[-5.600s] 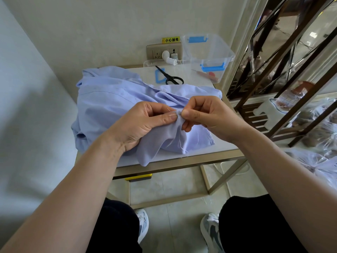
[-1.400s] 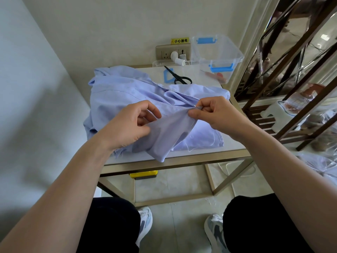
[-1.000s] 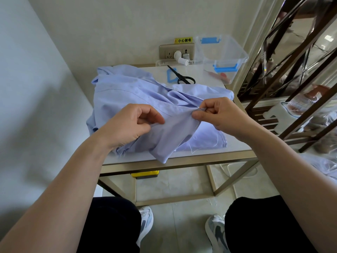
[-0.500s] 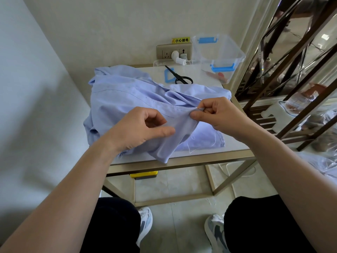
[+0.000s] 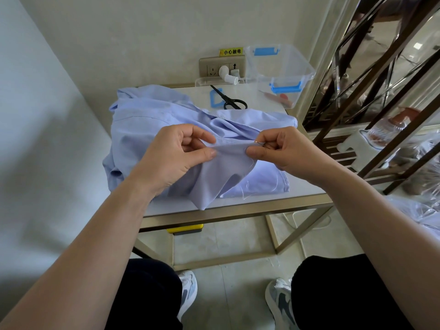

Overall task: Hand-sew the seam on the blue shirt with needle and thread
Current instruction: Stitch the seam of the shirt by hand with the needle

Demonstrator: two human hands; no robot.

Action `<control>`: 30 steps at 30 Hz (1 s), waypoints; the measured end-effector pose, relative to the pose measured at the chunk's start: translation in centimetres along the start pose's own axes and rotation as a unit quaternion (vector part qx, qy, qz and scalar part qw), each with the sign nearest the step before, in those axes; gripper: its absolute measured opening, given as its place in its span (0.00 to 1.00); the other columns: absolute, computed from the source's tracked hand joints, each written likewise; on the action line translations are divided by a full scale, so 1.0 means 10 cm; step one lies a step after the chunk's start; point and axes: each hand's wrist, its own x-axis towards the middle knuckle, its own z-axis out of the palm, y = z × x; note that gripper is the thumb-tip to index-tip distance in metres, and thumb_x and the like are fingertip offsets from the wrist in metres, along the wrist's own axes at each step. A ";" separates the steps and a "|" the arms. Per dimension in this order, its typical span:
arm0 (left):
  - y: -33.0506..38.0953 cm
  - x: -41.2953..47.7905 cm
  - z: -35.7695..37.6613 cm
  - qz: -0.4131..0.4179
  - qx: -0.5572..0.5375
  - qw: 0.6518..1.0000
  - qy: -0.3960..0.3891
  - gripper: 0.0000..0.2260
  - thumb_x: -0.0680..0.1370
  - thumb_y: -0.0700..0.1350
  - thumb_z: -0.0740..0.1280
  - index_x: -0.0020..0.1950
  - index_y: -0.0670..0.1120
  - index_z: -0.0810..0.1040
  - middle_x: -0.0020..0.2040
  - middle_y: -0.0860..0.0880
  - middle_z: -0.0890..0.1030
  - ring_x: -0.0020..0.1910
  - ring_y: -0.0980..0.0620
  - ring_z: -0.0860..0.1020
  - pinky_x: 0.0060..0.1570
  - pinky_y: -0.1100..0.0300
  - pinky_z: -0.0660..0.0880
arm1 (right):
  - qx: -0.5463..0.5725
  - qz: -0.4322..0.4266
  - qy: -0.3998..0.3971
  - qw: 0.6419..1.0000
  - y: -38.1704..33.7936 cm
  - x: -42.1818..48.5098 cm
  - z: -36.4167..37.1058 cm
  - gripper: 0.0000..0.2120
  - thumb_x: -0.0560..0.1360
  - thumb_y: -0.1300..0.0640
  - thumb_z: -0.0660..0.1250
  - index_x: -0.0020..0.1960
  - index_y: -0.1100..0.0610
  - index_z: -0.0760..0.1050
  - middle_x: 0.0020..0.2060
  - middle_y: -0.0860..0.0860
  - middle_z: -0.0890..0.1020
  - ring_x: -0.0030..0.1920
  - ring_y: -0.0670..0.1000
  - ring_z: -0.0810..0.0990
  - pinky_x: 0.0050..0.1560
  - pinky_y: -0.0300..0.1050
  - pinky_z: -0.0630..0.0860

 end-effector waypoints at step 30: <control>0.02 0.05 0.26 0.016 -0.013 0.999 -0.025 0.04 0.77 0.41 0.71 0.46 0.47 0.86 0.40 0.50 0.85 0.39 0.58 0.79 0.45 0.62 0.76 | 0.032 -0.012 0.001 0.999 -0.03 -0.07 0.04 0.07 0.77 0.56 0.70 0.46 0.61 0.79 0.30 0.54 0.61 0.30 0.48 0.58 0.32 0.40 0.57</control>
